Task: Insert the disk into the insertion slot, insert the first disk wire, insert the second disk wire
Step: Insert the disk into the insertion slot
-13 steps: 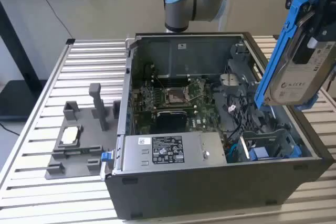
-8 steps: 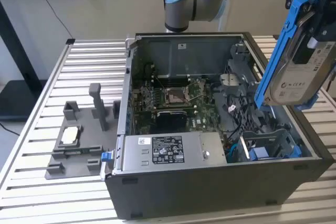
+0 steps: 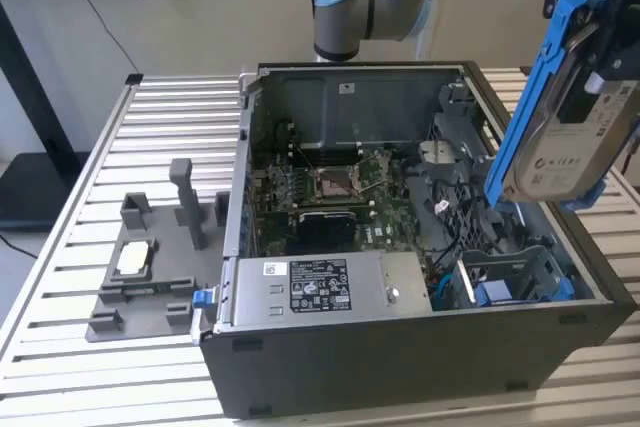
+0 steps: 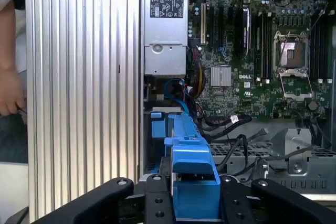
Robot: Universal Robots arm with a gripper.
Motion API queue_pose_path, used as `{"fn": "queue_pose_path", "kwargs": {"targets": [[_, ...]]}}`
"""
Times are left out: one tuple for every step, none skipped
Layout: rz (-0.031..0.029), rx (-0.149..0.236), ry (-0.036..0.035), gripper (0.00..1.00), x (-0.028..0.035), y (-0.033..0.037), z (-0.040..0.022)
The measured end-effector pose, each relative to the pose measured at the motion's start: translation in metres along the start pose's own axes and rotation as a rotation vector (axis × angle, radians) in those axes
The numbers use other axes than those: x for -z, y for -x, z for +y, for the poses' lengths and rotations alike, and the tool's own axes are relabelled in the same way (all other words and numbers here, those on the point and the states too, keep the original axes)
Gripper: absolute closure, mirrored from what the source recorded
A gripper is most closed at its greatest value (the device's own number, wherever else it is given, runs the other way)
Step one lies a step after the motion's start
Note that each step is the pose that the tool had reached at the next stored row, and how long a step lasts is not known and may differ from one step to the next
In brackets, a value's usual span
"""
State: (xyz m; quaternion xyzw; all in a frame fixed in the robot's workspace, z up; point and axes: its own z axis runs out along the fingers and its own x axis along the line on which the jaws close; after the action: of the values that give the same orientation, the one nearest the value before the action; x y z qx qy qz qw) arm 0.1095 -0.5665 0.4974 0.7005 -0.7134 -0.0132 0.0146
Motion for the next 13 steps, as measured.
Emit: {"fn": "queue_pose_path", "kwargs": {"targets": [[0.0,0.0,0.0,0.67,-0.0008,0.0,-0.0001],[0.0,0.0,0.0,0.67,-0.0017,0.0,-0.0003],[0.0,0.0,0.0,0.67,-0.0029,0.0,-0.0005],[0.0001,0.0,0.0,0.67,-0.0041,0.0,-0.0007],[0.0,0.0,0.0,0.67,-0.0052,0.0,-0.0009],[0.0001,0.0,0.0,0.67,-0.0065,-0.0001,-0.0011],[0.0001,0.0,0.0,0.67,-0.0076,-0.0001,-0.0012],[-0.0001,0.0,0.0,0.67,-0.0089,-0.0001,-0.0013],[-0.0001,0.0,0.0,0.67,-0.0098,-0.0001,-0.0013],[0.0,0.0,0.0,0.67,-0.0107,-0.0001,-0.0014],[0.0,0.001,-0.0002,0.67,-0.0116,-0.0001,-0.0014],[0.0004,0.002,-0.0004,0.67,-0.0123,-0.0001,-0.0015],[0.0011,0.002,-0.0008,0.67,-0.0132,-0.0001,-0.0015]]}}
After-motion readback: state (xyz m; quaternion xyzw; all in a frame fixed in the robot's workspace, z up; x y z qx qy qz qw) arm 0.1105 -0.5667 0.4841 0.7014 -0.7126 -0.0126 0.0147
